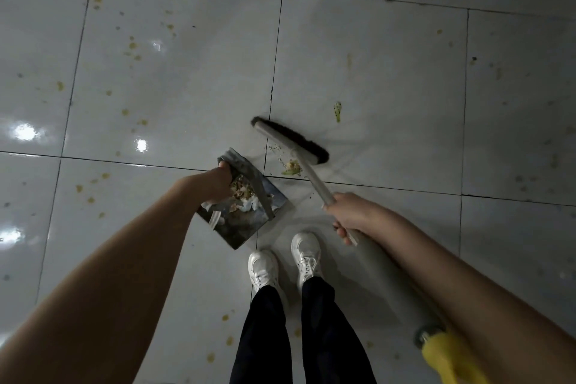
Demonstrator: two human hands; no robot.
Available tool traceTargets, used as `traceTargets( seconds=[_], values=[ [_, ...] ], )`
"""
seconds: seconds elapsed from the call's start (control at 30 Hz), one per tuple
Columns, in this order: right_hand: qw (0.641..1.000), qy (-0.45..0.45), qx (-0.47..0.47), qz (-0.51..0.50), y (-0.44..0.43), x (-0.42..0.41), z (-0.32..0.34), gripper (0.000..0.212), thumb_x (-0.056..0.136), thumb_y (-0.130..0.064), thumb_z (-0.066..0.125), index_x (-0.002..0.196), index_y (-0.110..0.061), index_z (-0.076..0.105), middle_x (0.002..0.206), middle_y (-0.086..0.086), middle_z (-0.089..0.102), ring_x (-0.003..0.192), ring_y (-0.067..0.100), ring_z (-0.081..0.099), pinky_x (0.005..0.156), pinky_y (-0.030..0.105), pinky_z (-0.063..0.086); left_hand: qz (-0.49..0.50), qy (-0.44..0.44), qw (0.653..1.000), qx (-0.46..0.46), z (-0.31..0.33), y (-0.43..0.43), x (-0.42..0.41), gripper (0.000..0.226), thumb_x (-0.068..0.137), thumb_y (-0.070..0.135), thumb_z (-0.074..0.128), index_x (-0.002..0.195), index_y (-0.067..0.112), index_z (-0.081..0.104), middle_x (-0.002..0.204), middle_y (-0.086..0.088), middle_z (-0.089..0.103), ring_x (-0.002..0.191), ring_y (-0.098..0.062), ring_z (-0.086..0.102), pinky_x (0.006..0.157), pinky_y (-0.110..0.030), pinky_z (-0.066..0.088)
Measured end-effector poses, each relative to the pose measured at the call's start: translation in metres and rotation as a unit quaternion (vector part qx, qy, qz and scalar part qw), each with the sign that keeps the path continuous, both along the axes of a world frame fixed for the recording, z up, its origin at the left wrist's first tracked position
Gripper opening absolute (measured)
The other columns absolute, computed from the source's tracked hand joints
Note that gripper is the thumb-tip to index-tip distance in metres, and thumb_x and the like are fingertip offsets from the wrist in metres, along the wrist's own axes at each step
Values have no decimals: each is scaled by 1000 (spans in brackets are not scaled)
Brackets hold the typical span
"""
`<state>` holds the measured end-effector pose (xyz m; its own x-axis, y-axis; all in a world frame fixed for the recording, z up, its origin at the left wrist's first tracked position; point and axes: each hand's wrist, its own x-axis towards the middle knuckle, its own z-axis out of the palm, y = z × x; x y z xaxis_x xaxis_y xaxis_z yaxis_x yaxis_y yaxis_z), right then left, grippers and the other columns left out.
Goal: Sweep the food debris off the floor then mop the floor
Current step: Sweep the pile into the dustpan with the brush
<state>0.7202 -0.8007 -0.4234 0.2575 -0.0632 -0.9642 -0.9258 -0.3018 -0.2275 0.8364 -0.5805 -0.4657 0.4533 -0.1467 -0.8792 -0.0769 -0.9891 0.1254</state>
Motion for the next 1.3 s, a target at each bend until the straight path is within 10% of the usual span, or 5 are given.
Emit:
traceTargets(
  seconds=[0.2, 0.67, 0.97, 1.3],
  values=[
    [984, 109, 138, 1, -11, 5, 38, 17, 101, -32, 36, 110, -18, 41, 63, 3, 36, 23, 1, 32, 31, 6, 30, 23, 1, 1000, -11, 3, 8, 1, 70, 90, 10, 54, 142, -3, 8, 73, -7, 50, 72, -22, 52, 57, -25, 41],
    [998, -32, -32, 37, -25, 18, 28, 19, 101, -21, 37, 117, -17, 47, 62, 4, 41, 34, 9, 40, 30, 11, 34, 50, 8, 999, -10, -3, 21, -7, 71, 88, 7, 55, 141, -2, 9, 74, -6, 48, 70, -19, 50, 57, -26, 41],
    [977, 155, 145, -20, -21, 10, 36, 17, 101, -35, 35, 97, -19, 36, 58, 0, 32, 23, 0, 29, 27, 6, 25, 55, -2, 999, 4, -4, 23, -7, 73, 89, 7, 55, 142, -3, 6, 67, -3, 43, 57, -11, 41, 48, -21, 36],
    [999, 24, 44, -3, -20, 19, 40, 19, 102, -25, 34, 116, -21, 47, 62, 3, 35, 20, 2, 31, 30, 7, 31, 65, 4, 998, -14, -4, 26, -10, 76, 89, 6, 54, 143, -2, 1, 67, -5, 44, 59, -14, 43, 50, -22, 35]
  ],
)
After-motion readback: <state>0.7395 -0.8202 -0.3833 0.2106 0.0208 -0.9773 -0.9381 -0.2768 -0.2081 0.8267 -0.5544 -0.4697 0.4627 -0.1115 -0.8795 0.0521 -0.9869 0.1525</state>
